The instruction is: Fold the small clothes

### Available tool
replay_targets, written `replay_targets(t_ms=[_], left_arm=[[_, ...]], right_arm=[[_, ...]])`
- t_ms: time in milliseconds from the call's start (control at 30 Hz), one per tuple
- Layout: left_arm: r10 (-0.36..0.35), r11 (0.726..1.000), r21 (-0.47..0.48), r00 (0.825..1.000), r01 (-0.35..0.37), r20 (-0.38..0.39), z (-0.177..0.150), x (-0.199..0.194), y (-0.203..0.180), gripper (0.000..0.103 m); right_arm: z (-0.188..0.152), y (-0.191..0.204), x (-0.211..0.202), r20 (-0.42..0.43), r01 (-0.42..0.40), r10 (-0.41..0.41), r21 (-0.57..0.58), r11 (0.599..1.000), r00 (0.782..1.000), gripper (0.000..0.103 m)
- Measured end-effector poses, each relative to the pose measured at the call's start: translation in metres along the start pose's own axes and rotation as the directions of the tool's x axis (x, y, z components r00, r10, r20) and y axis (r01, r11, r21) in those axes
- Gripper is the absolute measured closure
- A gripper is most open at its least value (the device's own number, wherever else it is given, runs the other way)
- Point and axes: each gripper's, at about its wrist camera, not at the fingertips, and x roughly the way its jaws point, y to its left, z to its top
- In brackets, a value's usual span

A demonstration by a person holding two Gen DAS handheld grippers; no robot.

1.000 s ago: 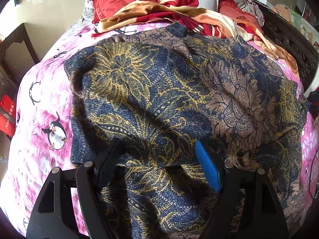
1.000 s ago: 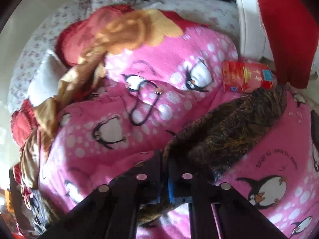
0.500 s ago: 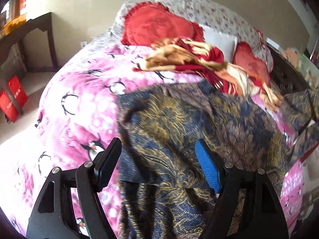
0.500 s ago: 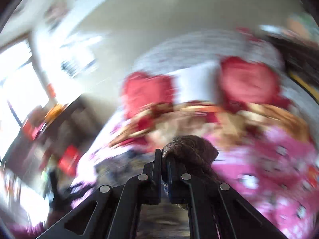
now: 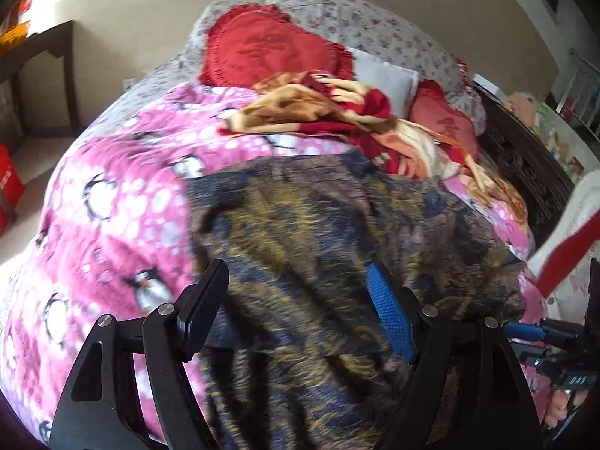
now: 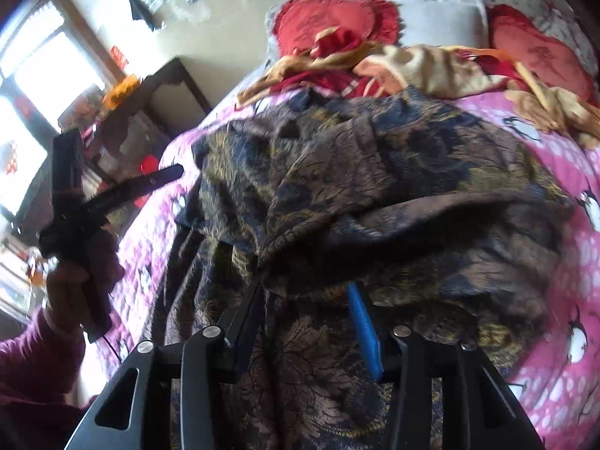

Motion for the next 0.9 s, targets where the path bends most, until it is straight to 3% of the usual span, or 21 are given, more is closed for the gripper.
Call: replay_targets(t_ms=[133,233,300,400,467,500,533,567,600,667,767,833,900], left_arm=[[-0.093,0.991,0.094,0.995,0.094,-0.020,-0.003,0.010,-0.045,0.026],[-0.155,0.969,0.184,0.985,0.166,-0.074,-0.016,0.020,-0.084,0.026],[-0.112,0.954,0.265,0.988,0.137,-0.108,-0.029,0.031,-0.108,0.026],[0.042,0.918,0.397,0.994,0.003,-0.104,-0.044,0.054,-0.134,0.026],[0.108,0.901,0.429,0.990,-0.059,-0.090,-0.044,0.070,-0.142,0.027],[0.118,0.900,0.431,0.988,-0.063,-0.101,-0.042,0.077,-0.144,0.034],[0.107,0.906,0.421,0.987,-0.048,-0.118,-0.039,0.081,-0.142,0.044],[0.078,0.919,0.395,0.986,-0.015,-0.145,-0.033,0.085,-0.140,0.068],[0.056,0.933,0.361,0.984,0.008,-0.167,-0.027,0.086,-0.134,0.082],[-0.028,0.968,0.243,0.987,0.066,-0.159,-0.005,0.073,-0.116,0.092],[-0.121,0.990,0.076,0.992,0.122,-0.018,0.030,0.029,-0.077,0.092],[-0.114,0.993,0.005,0.991,0.114,0.071,0.043,0.004,-0.050,0.092],[-0.072,0.996,-0.041,0.993,0.076,0.092,0.046,-0.004,-0.025,0.092]], right_arm=[[-0.008,-0.012,-0.028,0.074,0.024,-0.027,0.043,0.999,0.997,0.049],[-0.017,-0.027,-0.038,0.093,0.025,-0.035,0.100,0.995,0.995,0.048],[-0.023,-0.036,-0.043,0.097,0.021,-0.034,0.134,0.991,0.995,0.048],[-0.031,-0.047,-0.047,0.106,0.010,-0.029,0.177,0.984,0.994,0.048],[-0.035,-0.053,-0.054,0.114,0.005,-0.027,0.193,0.981,0.993,0.048],[-0.037,-0.055,-0.056,0.119,0.003,-0.027,0.200,0.980,0.993,0.048],[-0.038,-0.057,-0.058,0.125,0.001,-0.027,0.210,0.978,0.992,0.048],[-0.038,-0.060,-0.059,0.133,0.001,-0.031,0.222,0.975,0.991,0.048],[-0.038,-0.061,-0.060,0.137,0.004,-0.036,0.226,0.974,0.990,0.048],[-0.037,-0.062,-0.063,0.144,0.035,-0.068,0.224,0.974,0.987,0.048],[-0.036,-0.061,-0.069,0.161,0.096,-0.128,0.195,0.976,0.979,0.048],[-0.035,-0.060,-0.068,0.160,0.161,-0.187,0.161,0.974,0.969,0.048],[-0.033,-0.059,-0.061,0.142,0.244,-0.260,0.122,0.962,0.955,0.048]])
